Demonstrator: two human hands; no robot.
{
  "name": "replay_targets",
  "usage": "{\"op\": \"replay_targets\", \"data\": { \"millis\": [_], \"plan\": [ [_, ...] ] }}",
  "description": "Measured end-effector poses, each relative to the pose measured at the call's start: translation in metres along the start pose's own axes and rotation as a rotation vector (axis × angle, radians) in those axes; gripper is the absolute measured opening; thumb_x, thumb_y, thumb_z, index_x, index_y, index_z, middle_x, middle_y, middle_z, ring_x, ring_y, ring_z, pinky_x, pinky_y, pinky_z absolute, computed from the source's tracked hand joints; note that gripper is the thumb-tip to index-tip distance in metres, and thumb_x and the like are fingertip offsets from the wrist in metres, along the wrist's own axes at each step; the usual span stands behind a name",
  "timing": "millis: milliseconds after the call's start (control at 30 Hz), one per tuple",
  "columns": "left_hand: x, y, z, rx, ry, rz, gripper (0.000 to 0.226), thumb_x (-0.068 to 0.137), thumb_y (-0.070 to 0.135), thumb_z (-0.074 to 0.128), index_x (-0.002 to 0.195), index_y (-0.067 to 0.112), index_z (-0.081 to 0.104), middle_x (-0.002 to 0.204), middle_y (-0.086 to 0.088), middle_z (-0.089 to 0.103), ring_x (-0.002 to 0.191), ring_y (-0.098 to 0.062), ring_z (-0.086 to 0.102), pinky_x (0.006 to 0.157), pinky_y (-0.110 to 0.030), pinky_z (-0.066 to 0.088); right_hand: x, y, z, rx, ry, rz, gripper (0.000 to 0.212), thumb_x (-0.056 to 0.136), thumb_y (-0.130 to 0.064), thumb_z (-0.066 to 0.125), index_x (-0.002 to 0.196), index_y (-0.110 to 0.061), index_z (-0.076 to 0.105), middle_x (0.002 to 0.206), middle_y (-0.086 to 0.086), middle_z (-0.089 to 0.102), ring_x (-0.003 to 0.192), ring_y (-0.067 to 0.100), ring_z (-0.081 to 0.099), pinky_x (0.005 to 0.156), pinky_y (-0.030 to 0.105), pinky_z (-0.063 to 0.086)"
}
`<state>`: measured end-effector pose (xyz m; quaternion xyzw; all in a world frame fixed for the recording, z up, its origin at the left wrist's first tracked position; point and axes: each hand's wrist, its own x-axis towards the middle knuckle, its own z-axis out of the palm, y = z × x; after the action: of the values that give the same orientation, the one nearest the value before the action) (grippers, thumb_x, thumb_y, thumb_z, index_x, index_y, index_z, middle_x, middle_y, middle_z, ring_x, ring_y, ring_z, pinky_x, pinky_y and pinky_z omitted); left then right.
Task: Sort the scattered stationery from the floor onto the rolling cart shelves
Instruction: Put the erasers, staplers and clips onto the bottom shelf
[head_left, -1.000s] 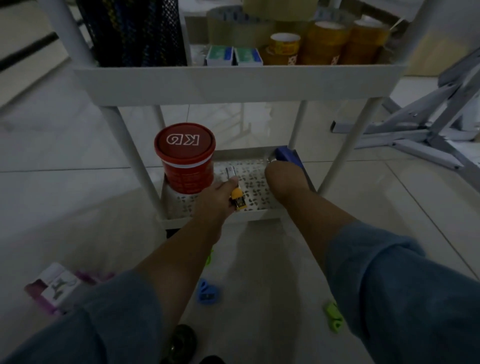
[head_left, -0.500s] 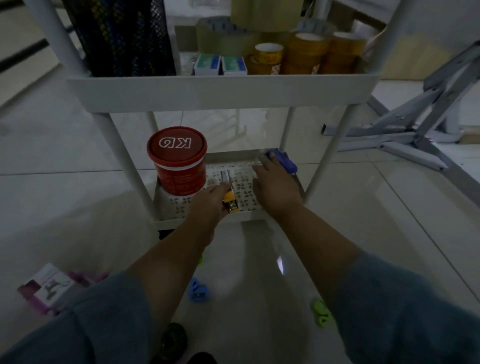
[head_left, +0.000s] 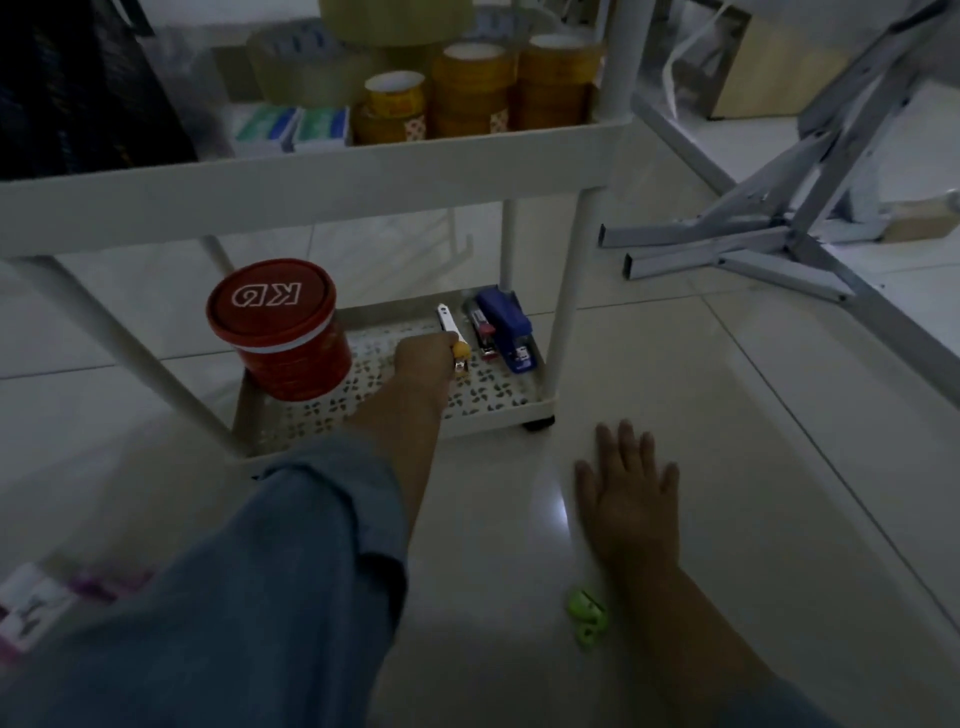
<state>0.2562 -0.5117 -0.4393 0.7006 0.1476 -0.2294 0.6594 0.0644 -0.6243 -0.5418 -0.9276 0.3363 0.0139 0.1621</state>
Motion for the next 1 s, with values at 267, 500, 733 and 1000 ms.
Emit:
{"op": "replay_targets", "data": {
  "millis": [267,500,733,1000],
  "plan": [
    [0.031,-0.010,0.008,0.162,0.022,0.070,0.036,0.088,0.013,0.059,0.120,-0.003,0.060,0.108,-0.015,0.066,0.080,-0.020,0.058,0.082,-0.029,0.048,0.002,0.000,0.007,-0.011,0.037,0.006,0.068,0.086,-0.055,0.007,0.150,-0.030,0.004,0.159,-0.005,-0.004,0.147,0.017,-0.007,0.117,0.042,-0.007],
    [0.015,-0.019,0.022,0.236,0.047,0.311,0.033,0.088,0.020,0.064,0.115,0.000,0.062,0.102,-0.008,0.062,0.091,-0.019,0.056,0.067,-0.015,0.049,0.000,0.000,0.005,-0.016,0.039,0.014,0.069,0.085,-0.055,0.008,0.150,-0.030,0.004,0.159,-0.004,-0.004,0.147,0.017,-0.007,0.117,0.041,-0.007],
    [0.021,-0.023,0.033,0.129,0.020,0.311,0.023,0.097,0.020,0.049,0.101,0.004,0.065,0.099,-0.013,0.061,0.089,-0.020,0.054,0.079,-0.031,0.045,0.001,0.000,0.005,-0.015,0.043,0.014,0.068,0.086,-0.054,0.009,0.150,-0.030,0.006,0.159,-0.004,-0.002,0.147,0.016,-0.006,0.117,0.041,-0.006],
    [0.007,-0.009,0.016,0.261,0.039,0.313,0.026,0.101,0.028,0.035,0.104,0.014,0.056,0.099,-0.004,0.048,0.087,-0.019,0.050,0.073,-0.025,0.039,-0.001,-0.001,0.004,0.000,0.020,0.002,0.060,0.095,-0.052,0.017,0.150,-0.030,0.005,0.159,-0.004,-0.002,0.147,0.017,-0.007,0.117,0.043,-0.006]
  ]
}}
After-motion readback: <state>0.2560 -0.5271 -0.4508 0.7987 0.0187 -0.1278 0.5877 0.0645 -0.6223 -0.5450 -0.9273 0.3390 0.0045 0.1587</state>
